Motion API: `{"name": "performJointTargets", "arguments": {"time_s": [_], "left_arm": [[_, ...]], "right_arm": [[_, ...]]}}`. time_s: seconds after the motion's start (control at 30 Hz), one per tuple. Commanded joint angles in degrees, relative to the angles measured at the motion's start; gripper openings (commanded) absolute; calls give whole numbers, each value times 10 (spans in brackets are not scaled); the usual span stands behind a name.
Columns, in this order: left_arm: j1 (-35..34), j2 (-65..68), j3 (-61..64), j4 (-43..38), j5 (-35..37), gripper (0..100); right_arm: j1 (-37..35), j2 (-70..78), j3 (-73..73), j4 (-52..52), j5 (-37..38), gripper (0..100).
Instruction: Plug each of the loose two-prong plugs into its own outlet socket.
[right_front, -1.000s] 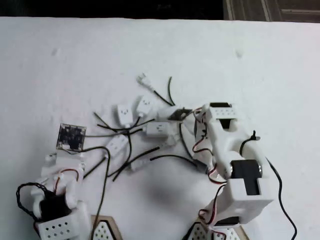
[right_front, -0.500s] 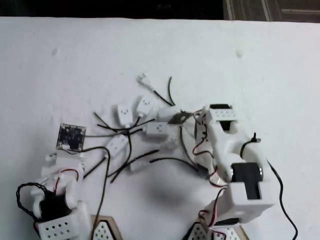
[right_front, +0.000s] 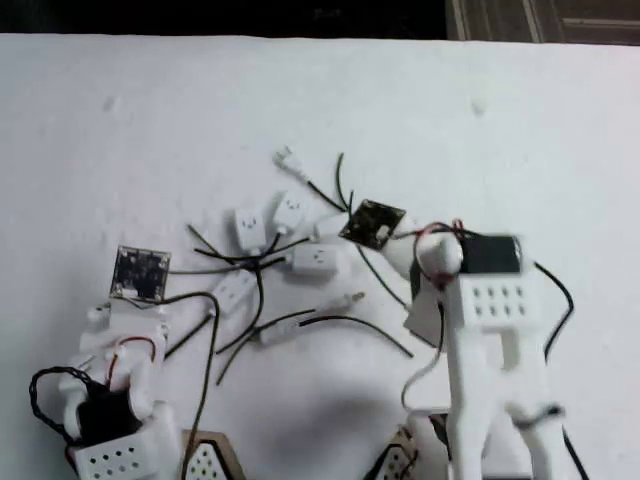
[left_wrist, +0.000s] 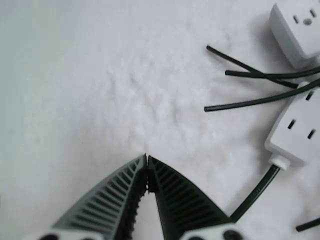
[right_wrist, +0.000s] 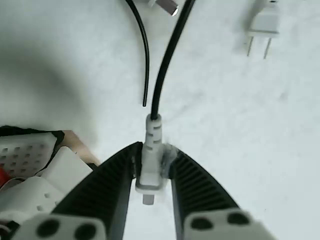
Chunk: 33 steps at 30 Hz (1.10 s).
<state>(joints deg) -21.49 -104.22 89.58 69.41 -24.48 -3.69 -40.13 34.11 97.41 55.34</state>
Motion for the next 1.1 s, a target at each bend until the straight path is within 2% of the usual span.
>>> {"name": "performJointTargets", "arguments": {"time_s": [0.0,0.2,0.33,0.47,0.63,0.73,0.87,1.07], "left_arm": [[-3,-3,-47,-4,5,25],[-1,-3,-120,-4,6,25],[0,-3,-178,-8,62,25],[0,-3,-213,-19,134,24],[2,-3,-217,-66,195,25],[29,-3,-217,-90,231,27],[73,-3,-218,-102,243,27],[141,-3,-218,-104,244,25]], "right_arm": [[43,-87,-8,7,3,19],[94,-182,-8,7,4,19],[87,-229,-8,7,-4,19],[19,-269,-8,7,-58,19],[-109,-301,-9,0,-148,19],[-169,-313,-9,-22,-195,19],[-231,-316,-9,-59,-246,19],[-311,-311,-8,-97,-284,19]]}}
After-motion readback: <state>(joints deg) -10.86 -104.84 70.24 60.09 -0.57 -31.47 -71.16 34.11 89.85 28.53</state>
